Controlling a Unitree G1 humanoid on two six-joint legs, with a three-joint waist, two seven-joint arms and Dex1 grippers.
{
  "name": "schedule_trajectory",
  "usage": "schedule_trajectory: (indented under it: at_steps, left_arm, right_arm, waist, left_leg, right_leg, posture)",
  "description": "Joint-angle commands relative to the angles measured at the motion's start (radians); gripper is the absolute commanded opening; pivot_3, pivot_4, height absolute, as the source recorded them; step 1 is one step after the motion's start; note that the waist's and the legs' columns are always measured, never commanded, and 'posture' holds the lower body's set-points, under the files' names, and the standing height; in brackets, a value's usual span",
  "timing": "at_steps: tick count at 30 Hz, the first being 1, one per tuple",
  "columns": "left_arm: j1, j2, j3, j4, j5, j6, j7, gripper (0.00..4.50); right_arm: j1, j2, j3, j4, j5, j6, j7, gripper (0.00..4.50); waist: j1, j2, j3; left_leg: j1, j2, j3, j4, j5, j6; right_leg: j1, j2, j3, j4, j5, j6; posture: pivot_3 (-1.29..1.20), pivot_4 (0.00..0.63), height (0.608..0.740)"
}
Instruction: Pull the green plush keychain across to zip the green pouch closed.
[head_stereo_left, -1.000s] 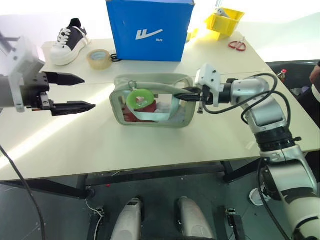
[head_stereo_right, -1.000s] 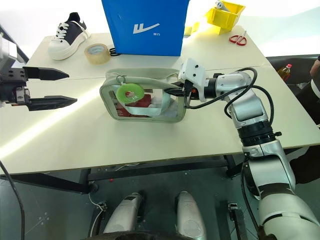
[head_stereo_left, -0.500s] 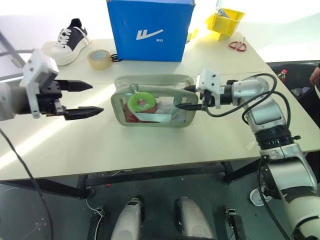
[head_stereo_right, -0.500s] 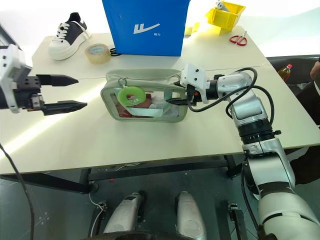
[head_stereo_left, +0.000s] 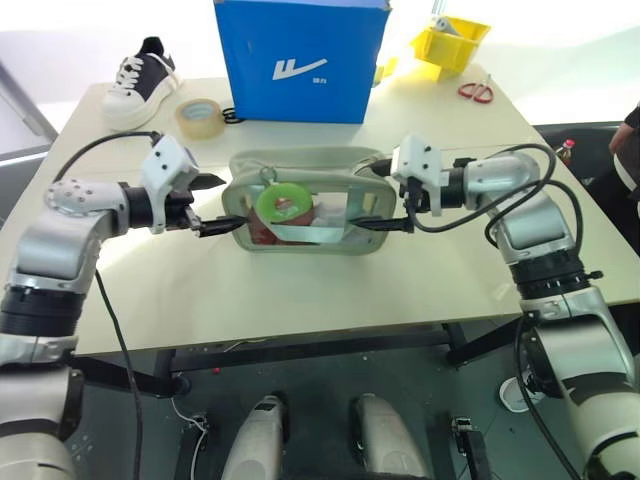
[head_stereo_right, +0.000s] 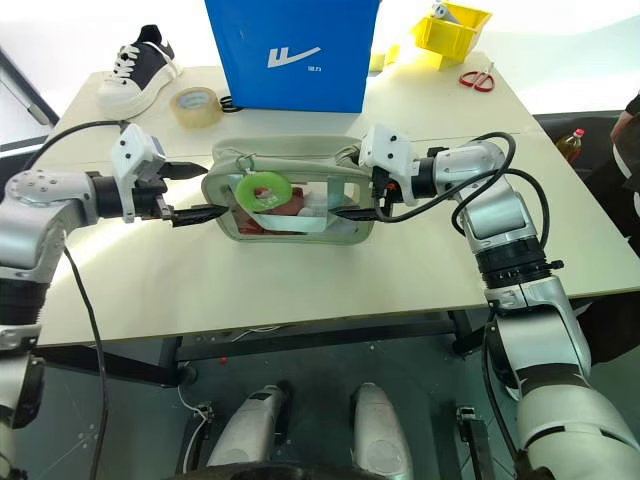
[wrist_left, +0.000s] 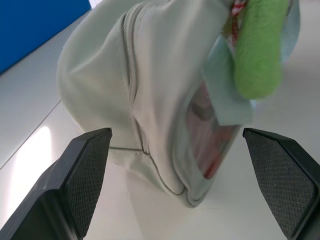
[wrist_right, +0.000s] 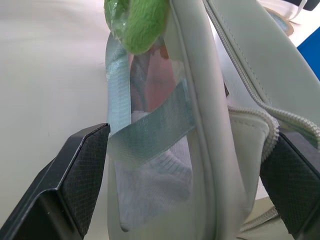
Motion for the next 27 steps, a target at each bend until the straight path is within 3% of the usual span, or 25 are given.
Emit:
schedule_trajectory:
  at_steps: [1,7,10,16,22,25,27]
  left_arm:
    - [-0.051,-0.025,0.026,0.047,0.022,-0.057,0.008,3.19]
    - [-0.063,-0.046,0.038,0.059,0.027,-0.063,0.003,0.13]
    - [-0.048,-0.029,0.046,0.023,0.007,-0.037,-0.020,0.05]
    - [0.050,0.101,0.099,-0.143,-0.055,0.069,-0.108,0.05]
    - [0.099,0.089,0.097,-0.179,-0.044,0.072,-0.066,0.05]
    - [0.102,0.087,0.090,-0.178,-0.037,0.068,-0.063,0.00]
    - [0.106,0.091,0.093,-0.180,-0.038,0.069,-0.066,0.00]
  right_arm:
    - [-0.009,-0.012,-0.029,-0.046,0.012,0.004,-0.007,4.50]
    - [-0.009,-0.012,-0.029,-0.049,0.012,0.009,-0.012,4.50]
    - [-0.010,-0.010,-0.028,-0.049,0.011,0.009,-0.015,4.50]
    - [-0.003,-0.019,-0.032,-0.060,0.012,0.018,-0.018,4.50]
    - [-0.003,-0.019,-0.024,-0.033,0.007,0.015,-0.017,4.50]
    - [-0.010,-0.015,-0.023,-0.024,0.012,0.022,-0.010,3.70]
    - [-0.013,-0.016,-0.021,-0.023,0.014,0.020,-0.001,2.71]
  waist:
    - [0.001,0.000,0.000]
    - [-0.001,0.000,0.000]
    - [-0.001,0.000,0.000]
    - [-0.010,0.000,0.000]
    - [-0.002,0.000,0.000]
    - [0.001,0.000,0.000]
    - [0.000,0.000,0.000]
  left_leg:
    - [0.000,0.000,0.000,0.000,0.000,0.000]
    - [0.000,0.000,0.000,0.000,0.000,0.000]
    - [0.000,0.000,0.000,0.000,0.000,0.000]
    - [0.000,0.000,0.000,-0.001,0.000,0.000]
    - [0.000,0.000,0.000,-0.001,0.000,0.000]
    - [0.000,0.000,0.000,0.000,0.000,0.000]
    - [0.000,0.000,0.000,0.000,0.000,0.000]
  right_leg:
    - [0.000,0.000,0.000,0.000,0.000,0.000]
    - [0.000,0.000,0.000,0.000,0.000,0.000]
    - [0.000,0.000,0.000,0.000,0.000,0.000]
    - [-0.001,0.000,0.000,0.000,0.000,0.000]
    - [0.000,0.000,0.000,0.000,0.000,0.000]
    - [0.000,0.000,0.000,0.000,0.000,0.000]
    - [0.000,0.000,0.000,0.000,0.000,0.000]
  posture:
    - [0.00,0.150,0.740]
    - [0.00,0.150,0.740]
    - [0.00,0.150,0.740]
    - [0.00,0.150,0.740]
    - [0.00,0.150,0.740]
    - [0.00,0.150,0.740]
    - [0.00,0.150,0.740]
